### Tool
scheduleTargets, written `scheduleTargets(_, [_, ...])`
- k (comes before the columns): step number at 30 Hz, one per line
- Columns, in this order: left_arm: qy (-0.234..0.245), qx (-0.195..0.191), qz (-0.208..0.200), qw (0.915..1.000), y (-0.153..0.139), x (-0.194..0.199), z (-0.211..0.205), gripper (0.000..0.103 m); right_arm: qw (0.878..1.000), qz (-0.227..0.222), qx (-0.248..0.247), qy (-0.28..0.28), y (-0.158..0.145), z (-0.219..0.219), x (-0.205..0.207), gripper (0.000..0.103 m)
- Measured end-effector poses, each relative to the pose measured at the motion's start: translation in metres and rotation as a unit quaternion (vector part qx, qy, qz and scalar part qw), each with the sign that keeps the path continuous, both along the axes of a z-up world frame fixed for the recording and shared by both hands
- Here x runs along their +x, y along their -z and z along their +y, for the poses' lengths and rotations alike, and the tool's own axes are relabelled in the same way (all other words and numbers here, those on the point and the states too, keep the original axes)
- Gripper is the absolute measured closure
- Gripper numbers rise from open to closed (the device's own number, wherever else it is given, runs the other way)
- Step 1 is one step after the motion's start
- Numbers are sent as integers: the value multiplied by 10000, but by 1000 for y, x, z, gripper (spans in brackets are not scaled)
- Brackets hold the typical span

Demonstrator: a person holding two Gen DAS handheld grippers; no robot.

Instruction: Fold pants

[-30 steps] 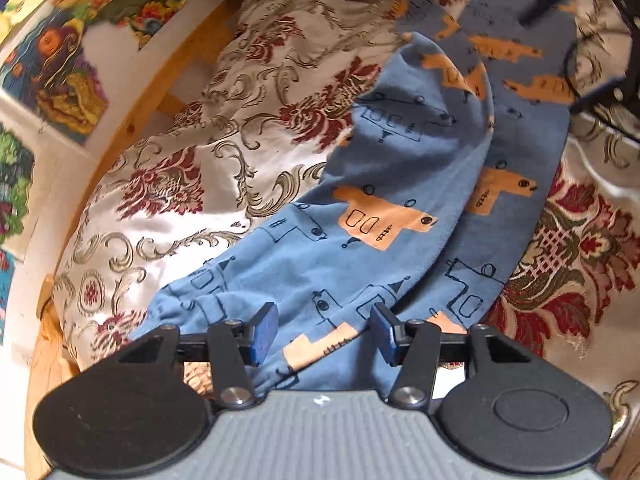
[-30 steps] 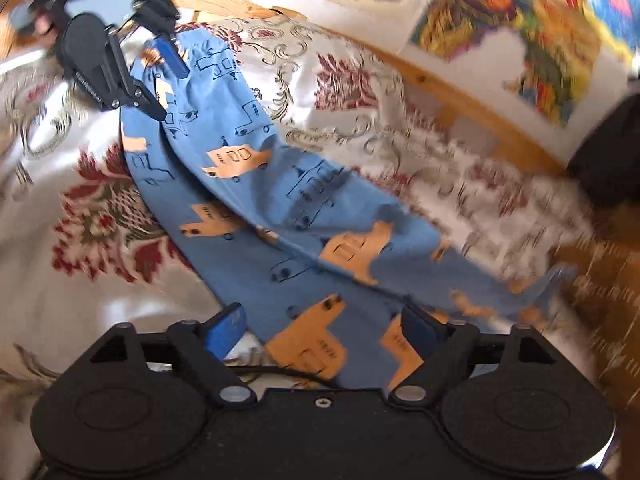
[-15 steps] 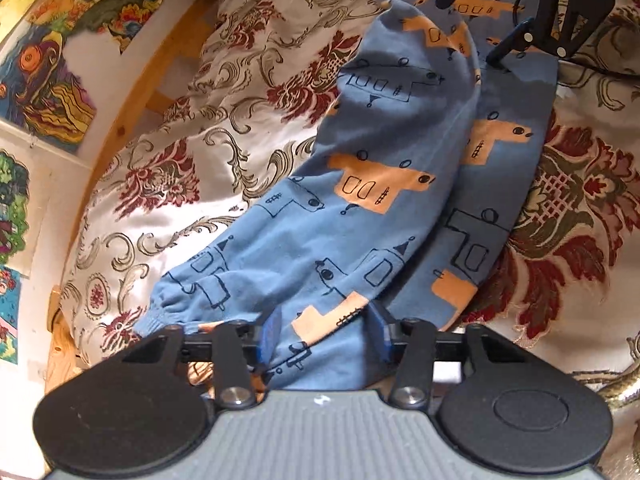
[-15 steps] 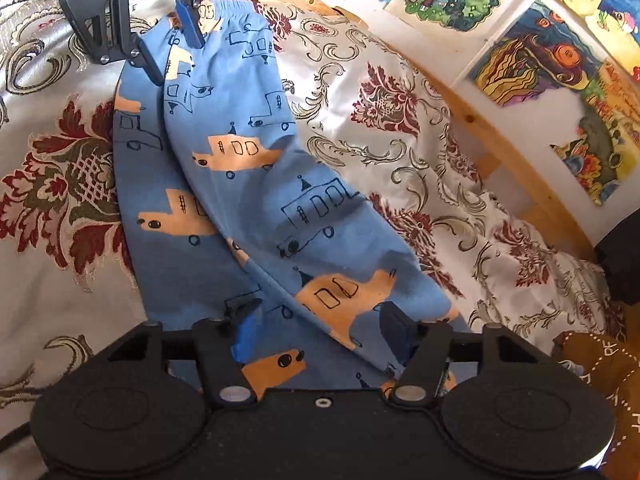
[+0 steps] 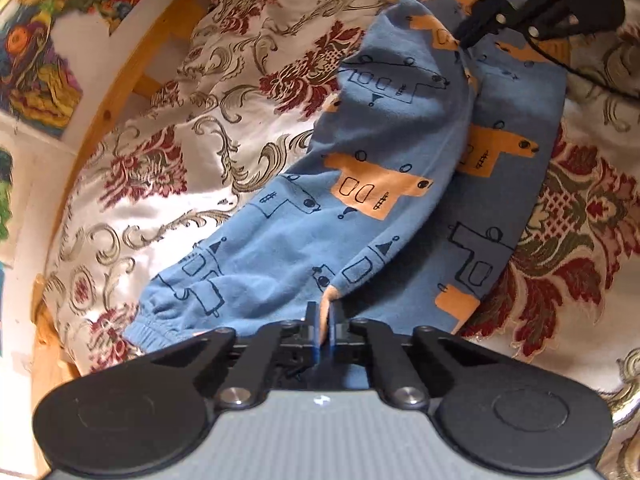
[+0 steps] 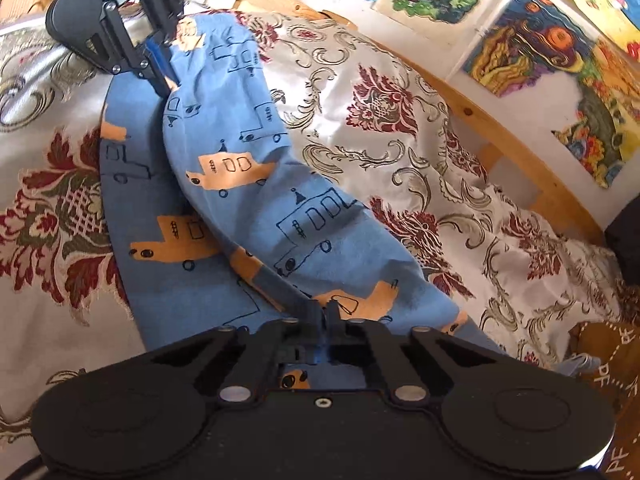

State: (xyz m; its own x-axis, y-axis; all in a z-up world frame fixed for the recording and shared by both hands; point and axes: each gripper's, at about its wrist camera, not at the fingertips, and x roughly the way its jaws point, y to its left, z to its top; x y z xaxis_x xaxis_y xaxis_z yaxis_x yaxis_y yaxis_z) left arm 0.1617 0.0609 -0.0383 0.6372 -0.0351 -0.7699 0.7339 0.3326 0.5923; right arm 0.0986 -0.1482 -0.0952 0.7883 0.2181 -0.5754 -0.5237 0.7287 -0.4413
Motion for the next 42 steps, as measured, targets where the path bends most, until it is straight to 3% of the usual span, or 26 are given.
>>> scheduleTargets(12, [91, -49, 46, 9999, -11, -11, 5, 102, 9995, 159, 182, -180, -8, -9, -17, 103])
scheduleTargets(20, [119, -132, 97, 9998, -12, -28, 11, 102, 9978, 282, -25, -603, -10, -7, -49, 103])
scheduleTargets(23, [99, -133, 62, 9998, -9, -31, 12, 102, 9980, -32, -258, -572, -8, -2, -52, 102])
scheduleTargets(25, [94, -134, 49, 9999, -9, -31, 12, 102, 9974, -175, -418, -556, -9, -1, -46, 85])
scheduleTargets(26, [99, -134, 45, 9999, -9, -31, 12, 102, 9972, -144, -443, -585, -10, -2, -41, 82])
scheduleTargets(31, [125, -107, 49, 9999, -10, -30, 13, 102, 9946, 66, -717, -745, -4, -4, -15, 81])
scheduleTargets(34, [148, -87, 41, 9998, -10, -32, 12, 102, 9915, 375, -830, -930, 2, -4, -3, 82])
scheduleTargets(37, [149, -89, 39, 9998, -11, -33, 13, 102, 9896, 423, -903, -1039, 1, -3, -2, 103])
scheduleTargets(42, [121, -120, 65, 9998, -12, -33, 17, 102, 9895, 212, -945, -1070, -8, -3, -23, 103])
